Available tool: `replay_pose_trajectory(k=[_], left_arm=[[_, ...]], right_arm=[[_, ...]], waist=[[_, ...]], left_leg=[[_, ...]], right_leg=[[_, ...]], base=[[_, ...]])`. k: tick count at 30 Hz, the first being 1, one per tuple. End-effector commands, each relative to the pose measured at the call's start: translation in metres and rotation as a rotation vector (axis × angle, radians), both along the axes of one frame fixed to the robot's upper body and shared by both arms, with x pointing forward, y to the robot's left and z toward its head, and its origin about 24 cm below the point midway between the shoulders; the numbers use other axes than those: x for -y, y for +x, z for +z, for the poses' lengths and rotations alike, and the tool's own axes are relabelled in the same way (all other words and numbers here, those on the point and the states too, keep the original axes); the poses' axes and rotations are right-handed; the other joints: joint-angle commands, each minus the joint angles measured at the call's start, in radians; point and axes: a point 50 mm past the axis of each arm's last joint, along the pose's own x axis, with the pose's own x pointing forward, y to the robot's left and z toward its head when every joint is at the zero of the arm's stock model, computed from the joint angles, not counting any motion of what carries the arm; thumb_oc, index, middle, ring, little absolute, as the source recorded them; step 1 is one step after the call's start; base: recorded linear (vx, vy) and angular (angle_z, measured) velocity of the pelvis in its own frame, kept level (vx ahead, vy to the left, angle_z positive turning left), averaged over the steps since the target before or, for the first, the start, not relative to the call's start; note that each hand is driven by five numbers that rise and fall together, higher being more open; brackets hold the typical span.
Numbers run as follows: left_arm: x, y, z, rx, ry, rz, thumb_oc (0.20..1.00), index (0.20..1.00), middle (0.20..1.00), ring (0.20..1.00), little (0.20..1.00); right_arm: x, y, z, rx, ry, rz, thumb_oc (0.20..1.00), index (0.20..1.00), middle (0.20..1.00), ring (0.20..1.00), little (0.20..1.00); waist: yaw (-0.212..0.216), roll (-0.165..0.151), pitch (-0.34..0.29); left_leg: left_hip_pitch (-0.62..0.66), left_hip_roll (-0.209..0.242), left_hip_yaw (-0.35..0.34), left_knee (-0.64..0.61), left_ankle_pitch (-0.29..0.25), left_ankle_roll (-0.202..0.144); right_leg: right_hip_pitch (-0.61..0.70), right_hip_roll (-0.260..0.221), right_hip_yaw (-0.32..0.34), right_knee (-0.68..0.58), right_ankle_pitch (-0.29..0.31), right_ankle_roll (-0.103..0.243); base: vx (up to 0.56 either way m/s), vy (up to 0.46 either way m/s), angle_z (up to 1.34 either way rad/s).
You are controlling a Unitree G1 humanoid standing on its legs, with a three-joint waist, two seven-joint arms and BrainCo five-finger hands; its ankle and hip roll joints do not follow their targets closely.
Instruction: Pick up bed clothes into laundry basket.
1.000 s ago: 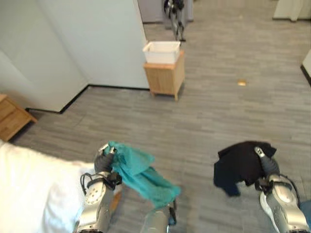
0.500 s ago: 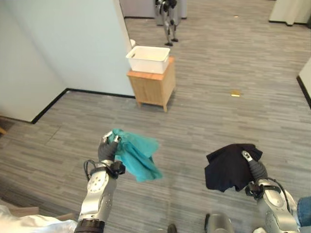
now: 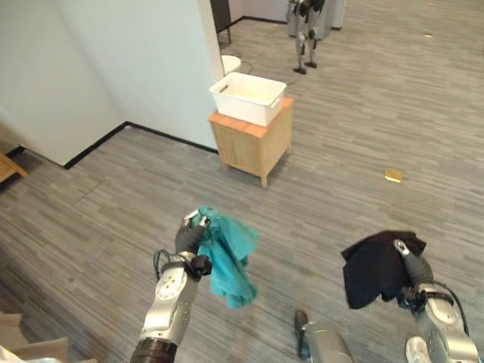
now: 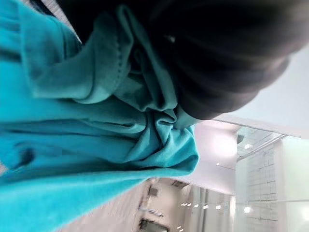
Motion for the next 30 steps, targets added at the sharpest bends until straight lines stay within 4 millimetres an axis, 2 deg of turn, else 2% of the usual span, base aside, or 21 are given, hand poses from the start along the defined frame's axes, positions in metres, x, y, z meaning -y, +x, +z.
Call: replay_pose_trajectory(k=[1, 3, 4, 5, 6, 7, 9, 11, 13, 14, 16, 19, 25, 26, 30], left_arm=[[-0.002, 0.017, 0.051, 0.225, 0.038, -0.034, 0.2, 0.2, 0.2, 0.2, 0.2], [0.009, 0.022, 0.05, 0.22, 0.024, -0.075, 0.2, 0.2, 0.2, 0.2, 0.2], [0.022, 0.026, 0.046, 0.203, 0.03, -0.125, 0.2, 0.2, 0.2, 0.2, 0.2], [0.031, 0.027, 0.047, 0.207, 0.021, -0.163, 0.2, 0.2, 0.2, 0.2, 0.2], [0.035, 0.027, 0.047, 0.207, 0.016, -0.18, 0.2, 0.2, 0.2, 0.2, 0.2], [0.035, 0.027, 0.047, 0.207, 0.016, -0.18, 0.2, 0.2, 0.2, 0.2, 0.2], [0.049, 0.031, 0.044, 0.195, -0.014, -0.223, 0.2, 0.2, 0.2, 0.2, 0.2], [0.058, 0.033, 0.047, 0.203, -0.02, -0.26, 0.2, 0.2, 0.2, 0.2, 0.2], [0.062, 0.033, 0.049, 0.209, -0.024, -0.28, 0.2, 0.2, 0.2, 0.2, 0.2], [0.068, 0.035, 0.052, 0.218, -0.014, -0.316, 0.2, 0.2, 0.2, 0.2, 0.2], [0.069, 0.034, 0.05, 0.209, 0.001, -0.327, 0.2, 0.2, 0.2, 0.2, 0.2], [0.066, 0.033, 0.048, 0.202, 0.016, -0.322, 0.2, 0.2, 0.2, 0.2, 0.2], [0.061, 0.03, 0.052, 0.214, 0.008, -0.305, 0.2, 0.2, 0.2, 0.2, 0.2], [0.062, 0.031, 0.054, 0.222, 0.01, -0.297, 0.2, 0.2, 0.2, 0.2, 0.2], [0.063, 0.032, 0.053, 0.218, -0.001, -0.307, 0.2, 0.2, 0.2, 0.2, 0.2]], right_arm=[[0.003, 0.01, 0.033, 0.173, -0.022, 0.0, 0.2, 0.2, 0.2, 0.2, 0.2], [0.003, 0.009, 0.034, 0.185, 0.004, -0.013, 0.2, 0.2, 0.2, 0.2, 0.2], [0.004, 0.008, 0.034, 0.187, -0.007, -0.014, 0.2, 0.2, 0.2, 0.2, 0.2], [0.002, 0.008, 0.033, 0.176, -0.017, -0.007, 0.2, 0.2, 0.2, 0.2, 0.2], [0.0, 0.008, 0.032, 0.171, -0.016, -0.003, 0.2, 0.2, 0.2, 0.2, 0.2], [0.0, 0.008, 0.032, 0.172, -0.016, -0.003, 0.2, 0.2, 0.2, 0.2, 0.2], [-0.008, 0.005, 0.028, 0.168, 0.011, 0.014, 0.2, 0.2, 0.2, 0.2, 0.2], [-0.012, 0.003, 0.024, 0.154, 0.016, 0.027, 0.2, 0.2, 0.2, 0.2, 0.2], [-0.014, 0.002, 0.023, 0.147, 0.013, 0.033, 0.2, 0.2, 0.2, 0.2, 0.2], [-0.017, 0.003, 0.022, 0.146, 0.015, 0.038, 0.2, 0.2, 0.2, 0.2, 0.2], [-0.018, 0.0, 0.019, 0.14, 0.031, 0.034, 0.2, 0.2, 0.2, 0.2, 0.2], [-0.015, -0.002, 0.015, 0.127, 0.028, 0.019, 0.2, 0.2, 0.2, 0.2, 0.2], [-0.011, 0.002, 0.024, 0.156, -0.008, 0.015, 0.2, 0.2, 0.2, 0.2, 0.2], [-0.011, 0.003, 0.026, 0.167, -0.019, 0.008, 0.2, 0.2, 0.2, 0.2, 0.2], [-0.009, 0.003, 0.026, 0.164, -0.021, 0.007, 0.2, 0.2, 0.2, 0.2, 0.2]], waist=[[-0.039, -0.022, -0.009], [-0.032, -0.026, -0.007], [-0.028, -0.02, -0.015], [-0.032, -0.007, -0.018], [-0.035, 0.0, -0.021], [-0.035, -0.001, -0.022], [-0.061, 0.02, -0.047], [-0.07, 0.028, -0.047], [-0.075, 0.031, -0.042], [-0.089, 0.029, -0.026], [-0.084, 0.026, -0.023], [-0.071, 0.023, -0.035], [-0.065, 0.022, -0.056], [-0.065, 0.017, -0.054], [-0.061, 0.018, -0.052]], left_leg=[[-0.017, -0.078, 0.19, -0.108, 0.052, 0.074], [-0.081, -0.119, 0.276, -0.21, -0.001, 0.077], [-0.112, -0.137, 0.326, -0.275, 0.011, 0.071], [-0.082, -0.138, 0.327, -0.304, 0.023, 0.061], [-0.058, -0.149, 0.308, -0.34, 0.006, 0.062], [-0.058, -0.151, 0.308, -0.346, 0.013, 0.063], [0.01, -0.174, 0.318, -0.452, 0.005, 0.081], [0.027, -0.188, 0.313, -0.482, 0.005, 0.097], [0.033, -0.194, 0.304, -0.493, 0.008, 0.103], [0.032, -0.195, 0.284, -0.494, 0.01, 0.108], [0.033, -0.202, 0.28, -0.492, 0.001, 0.113], [0.029, -0.207, 0.274, -0.476, -0.007, 0.116], [0.044, -0.212, 0.247, -0.485, -0.011, 0.121], [0.045, -0.213, 0.255, -0.489, -0.007, 0.116], [0.041, -0.217, 0.262, -0.493, -0.005, 0.116]], right_leg=[[0.162, -0.063, 0.043, -0.254, 0.125, 0.102], [0.197, -0.077, 0.016, -0.283, 0.124, 0.111], [0.209, -0.081, -0.003, -0.289, 0.12, 0.118], [0.21, -0.074, 0.001, -0.287, 0.115, 0.119], [0.221, -0.074, -0.001, -0.292, 0.11, 0.125], [0.219, -0.075, 0.0, -0.293, 0.113, 0.124], [0.219, -0.09, -0.015, -0.272, 0.11, 0.141], [0.203, -0.098, -0.004, -0.218, 0.102, 0.146], [0.184, -0.098, 0.022, -0.18, 0.093, 0.149], [0.146, -0.081, 0.111, -0.146, 0.094, 0.161], [0.142, -0.074, 0.153, -0.174, 0.097, 0.158], [0.172, -0.078, 0.15, -0.217, 0.101, 0.155], [0.209, -0.082, 0.118, -0.228, 0.089, 0.152], [0.202, -0.092, 0.104, -0.229, 0.117, 0.159], [0.211, -0.099, 0.064, -0.247, 0.11, 0.161]], base=[[0.15, -0.157, 0.38], [0.12, -0.057, 0.69], [0.14, -0.001, 0.52], [0.15, 0.07, 0.23], [0.07, 0.075, 0.09], [0.06, 0.086, -0.11], [0.09, 0.153, -0.1], [0.05, 0.147, 0.19], [-0.01, 0.074, 0.06], [-0.06, 0.035, 0.06], [-0.05, 0.015, 0.04], [0.02, -0.016, -0.12], [0.02, 0.007, 0.18], [-0.02, 0.006, 0.22], [-0.08, 0.02, 0.09]])
